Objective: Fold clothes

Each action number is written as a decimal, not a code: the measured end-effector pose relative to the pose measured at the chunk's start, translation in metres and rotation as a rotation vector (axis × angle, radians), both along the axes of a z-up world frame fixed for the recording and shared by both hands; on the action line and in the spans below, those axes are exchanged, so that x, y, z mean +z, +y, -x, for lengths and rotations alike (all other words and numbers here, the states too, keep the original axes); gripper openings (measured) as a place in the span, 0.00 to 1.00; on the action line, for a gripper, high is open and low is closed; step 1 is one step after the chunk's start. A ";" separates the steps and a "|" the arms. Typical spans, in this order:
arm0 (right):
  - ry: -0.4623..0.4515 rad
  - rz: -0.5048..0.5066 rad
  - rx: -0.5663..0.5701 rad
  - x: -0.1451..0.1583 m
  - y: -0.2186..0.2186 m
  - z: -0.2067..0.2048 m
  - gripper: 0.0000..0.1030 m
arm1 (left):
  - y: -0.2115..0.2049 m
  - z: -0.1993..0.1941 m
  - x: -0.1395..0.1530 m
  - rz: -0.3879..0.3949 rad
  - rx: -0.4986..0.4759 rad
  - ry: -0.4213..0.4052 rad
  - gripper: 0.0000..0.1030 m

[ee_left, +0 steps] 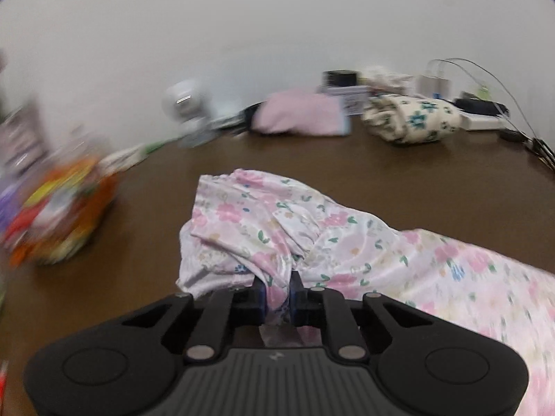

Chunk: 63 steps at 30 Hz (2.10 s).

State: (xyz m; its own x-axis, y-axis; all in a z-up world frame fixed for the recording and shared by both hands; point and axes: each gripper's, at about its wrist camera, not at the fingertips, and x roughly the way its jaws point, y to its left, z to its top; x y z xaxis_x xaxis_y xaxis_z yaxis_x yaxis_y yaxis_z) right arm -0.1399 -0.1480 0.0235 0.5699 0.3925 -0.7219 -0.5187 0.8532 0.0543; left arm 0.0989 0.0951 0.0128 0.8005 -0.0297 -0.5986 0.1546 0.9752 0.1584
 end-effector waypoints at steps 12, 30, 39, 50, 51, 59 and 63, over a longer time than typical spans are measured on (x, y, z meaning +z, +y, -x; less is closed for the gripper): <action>-0.111 -0.074 -0.197 0.023 -0.048 -0.033 0.47 | -0.008 0.073 0.032 0.144 -0.023 -0.012 0.41; -0.179 -0.130 0.077 0.023 -0.028 0.016 0.57 | -0.018 0.086 0.027 0.145 -0.134 0.041 0.47; -0.366 0.053 0.397 0.004 -0.042 0.072 0.73 | 0.022 0.257 0.034 0.092 -0.451 -0.041 0.53; -0.421 0.001 0.370 -0.005 -0.033 0.076 0.77 | -0.021 0.285 -0.011 0.237 -0.435 0.040 0.56; -0.419 0.001 0.345 -0.005 -0.037 0.075 0.78 | -0.020 0.282 -0.012 0.283 -0.411 0.044 0.46; -0.287 -0.066 0.273 -0.020 -0.042 0.051 0.25 | -0.039 0.270 0.000 0.506 -0.401 -0.027 0.04; -0.263 -0.102 0.298 -0.019 -0.038 0.048 0.22 | -0.077 0.238 -0.003 0.544 -0.400 0.045 0.17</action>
